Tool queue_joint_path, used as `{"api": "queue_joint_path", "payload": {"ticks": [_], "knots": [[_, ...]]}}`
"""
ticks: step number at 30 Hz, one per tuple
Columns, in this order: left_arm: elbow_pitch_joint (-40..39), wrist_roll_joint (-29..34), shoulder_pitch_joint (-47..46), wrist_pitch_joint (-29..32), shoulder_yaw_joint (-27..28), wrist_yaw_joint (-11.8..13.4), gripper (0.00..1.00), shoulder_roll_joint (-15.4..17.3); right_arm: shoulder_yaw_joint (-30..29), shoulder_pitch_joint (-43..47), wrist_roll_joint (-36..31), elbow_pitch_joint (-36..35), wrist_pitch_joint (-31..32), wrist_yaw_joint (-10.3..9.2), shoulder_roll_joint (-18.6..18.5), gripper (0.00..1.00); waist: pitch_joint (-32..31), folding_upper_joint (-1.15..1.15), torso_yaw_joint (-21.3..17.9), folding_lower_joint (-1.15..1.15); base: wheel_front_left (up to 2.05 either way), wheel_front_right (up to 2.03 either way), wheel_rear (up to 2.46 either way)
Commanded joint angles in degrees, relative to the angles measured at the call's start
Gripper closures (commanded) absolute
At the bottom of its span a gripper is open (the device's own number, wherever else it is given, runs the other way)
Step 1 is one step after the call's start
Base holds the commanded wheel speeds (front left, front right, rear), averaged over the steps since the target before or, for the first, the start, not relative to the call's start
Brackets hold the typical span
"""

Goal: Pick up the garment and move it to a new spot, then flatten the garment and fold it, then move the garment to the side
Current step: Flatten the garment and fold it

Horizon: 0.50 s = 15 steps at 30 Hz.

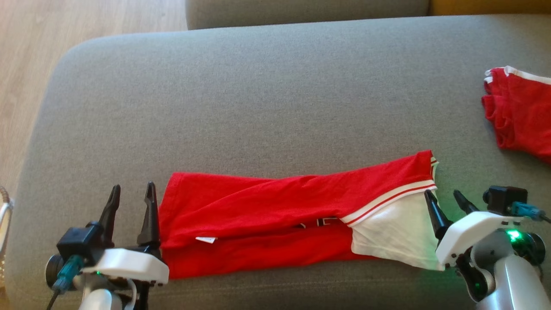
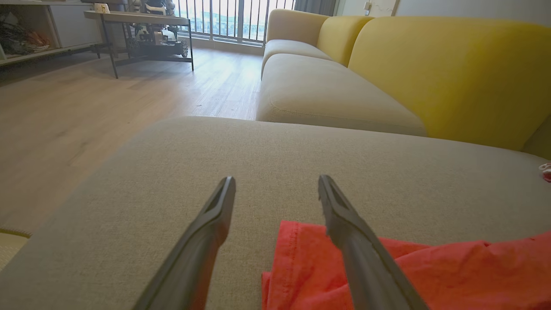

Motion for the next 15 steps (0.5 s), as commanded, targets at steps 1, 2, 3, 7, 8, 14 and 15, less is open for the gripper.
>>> {"api": "queue_joint_path", "payload": {"ticks": [1,2,3,7,8,14,15], "knots": [[-1.5,0.59,-2.84,-0.71,2.3,-0.3,0.0,0.16,0.81,-2.6,-0.8,-0.76,0.54,-0.02,-0.33,0.0,0.63,0.0,0.33,-0.01,0.0,0.0,0.0],[-1.46,0.71,-3.11,-0.71,2.46,-0.44,0.0,0.04,0.76,-2.87,-1.23,-0.15,0.95,-0.02,-0.33,0.0,0.81,0.0,0.42,-0.01,0.0,0.0,0.0],[-1.43,0.84,-3.34,-0.71,2.6,-0.55,0.0,-0.09,0.75,-3.12,-1.6,0.38,1.18,-0.02,-0.33,0.0,0.95,0.0,0.5,-0.01,0.0,0.0,0.0],[-1.39,1.3,-3.78,-0.71,3.07,-1.01,0.0,-0.62,0.91,-3.79,-2.81,2.35,2.11,-0.02,-0.33,0.0,1.32,0.0,0.7,-0.01,0.0,0.0,0.0],[-1.35,1.42,-3.83,-0.71,3.22,-1.12,0.0,-0.71,1.03,-3.9,-2.91,2.79,2.28,-0.02,-0.33,0.0,1.36,0.0,0.69,-0.01,0.0,0.0,0.0],[-1.2,2.11,-4.25,-0.71,4.15,-1.71,0.0,-1.1,1.62,-4.51,-3.43,4.5,2.32,-0.02,-0.33,0.0,1.74,0.0,0.65,-0.01,0.0,0.0,0.0],[-1.21,2.22,-4.32,-0.71,4.25,-1.8,0.0,-1.16,1.8,-4.58,-3.32,4.76,2.44,-0.02,-0.33,0.0,1.78,0.0,0.64,-0.01,0.0,0.0,0.0]]}}
